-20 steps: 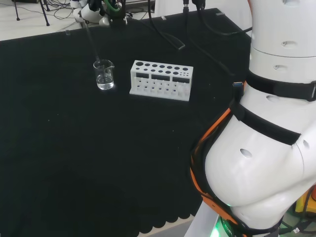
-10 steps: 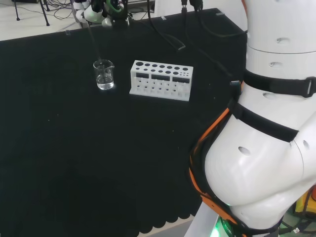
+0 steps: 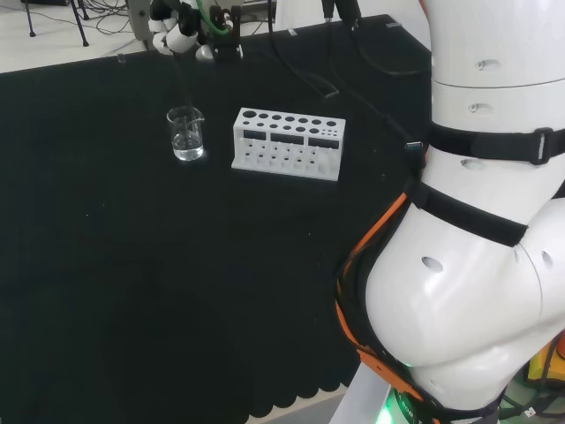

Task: Stir in the beaker to the left of the white test tube rack with the glass rod.

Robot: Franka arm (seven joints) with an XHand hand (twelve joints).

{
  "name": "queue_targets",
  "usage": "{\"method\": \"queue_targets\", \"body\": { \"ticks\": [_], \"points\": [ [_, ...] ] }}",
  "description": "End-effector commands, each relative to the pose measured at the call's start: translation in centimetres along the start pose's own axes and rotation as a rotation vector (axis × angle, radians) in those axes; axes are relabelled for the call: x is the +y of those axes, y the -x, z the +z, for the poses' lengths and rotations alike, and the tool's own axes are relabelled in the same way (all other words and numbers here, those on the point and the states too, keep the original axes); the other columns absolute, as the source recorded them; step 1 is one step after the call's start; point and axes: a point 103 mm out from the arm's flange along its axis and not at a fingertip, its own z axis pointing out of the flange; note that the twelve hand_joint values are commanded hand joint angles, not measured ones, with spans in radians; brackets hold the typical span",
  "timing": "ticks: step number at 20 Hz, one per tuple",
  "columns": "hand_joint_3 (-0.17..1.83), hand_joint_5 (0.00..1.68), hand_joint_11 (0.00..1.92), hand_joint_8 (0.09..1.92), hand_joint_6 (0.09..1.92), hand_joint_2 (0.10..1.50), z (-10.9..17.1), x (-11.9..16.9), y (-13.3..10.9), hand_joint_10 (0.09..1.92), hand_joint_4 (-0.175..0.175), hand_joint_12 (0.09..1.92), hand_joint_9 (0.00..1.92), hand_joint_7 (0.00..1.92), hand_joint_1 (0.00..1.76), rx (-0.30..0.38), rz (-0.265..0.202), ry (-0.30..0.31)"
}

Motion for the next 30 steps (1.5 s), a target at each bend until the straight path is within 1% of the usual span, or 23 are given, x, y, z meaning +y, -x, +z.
{"method": "queue_targets", "body": {
  "ticks": [1, 6, 9, 16, 21, 25, 30],
  "points": [
    [0.79, 1.00, 1.68, 1.30, 0.92, 0.71, 1.3, -0.4, 1.5, 1.00, -0.175, 0.84, 1.62, 1.11, 1.30, -0.005, 0.011, -0.018],
    [0.79, 1.00, 1.68, 1.30, 0.92, 0.70, 2.2, -1.5, 2.0, 1.00, -0.175, 0.84, 1.62, 1.11, 1.30, 0.005, 0.024, -0.034],
    [0.79, 1.00, 1.68, 1.30, 0.92, 0.70, 2.6, -1.8, 1.8, 1.00, -0.175, 0.84, 1.62, 1.11, 1.30, 0.006, 0.029, -0.043],
    [0.79, 1.00, 1.68, 1.30, 0.92, 0.70, 4.2, -0.2, -0.1, 1.00, -0.175, 0.85, 1.62, 1.11, 1.30, 0.014, 0.010, -0.073],
    [0.79, 1.00, 1.68, 1.30, 0.92, 0.70, 4.4, 1.3, -0.6, 1.00, -0.175, 0.85, 1.62, 1.11, 1.30, 0.023, 0.009, -0.074],
    [0.79, 1.00, 1.68, 1.30, 0.92, 0.70, 4.5, 1.7, -0.1, 1.00, -0.175, 0.85, 1.62, 1.11, 1.30, 0.016, 0.017, -0.075],
    [0.79, 1.00, 1.68, 1.30, 0.92, 0.70, 4.0, 1.8, 1.6, 1.00, -0.175, 0.85, 1.62, 1.11, 1.30, 0.005, 0.042, -0.073]
  ]
}}
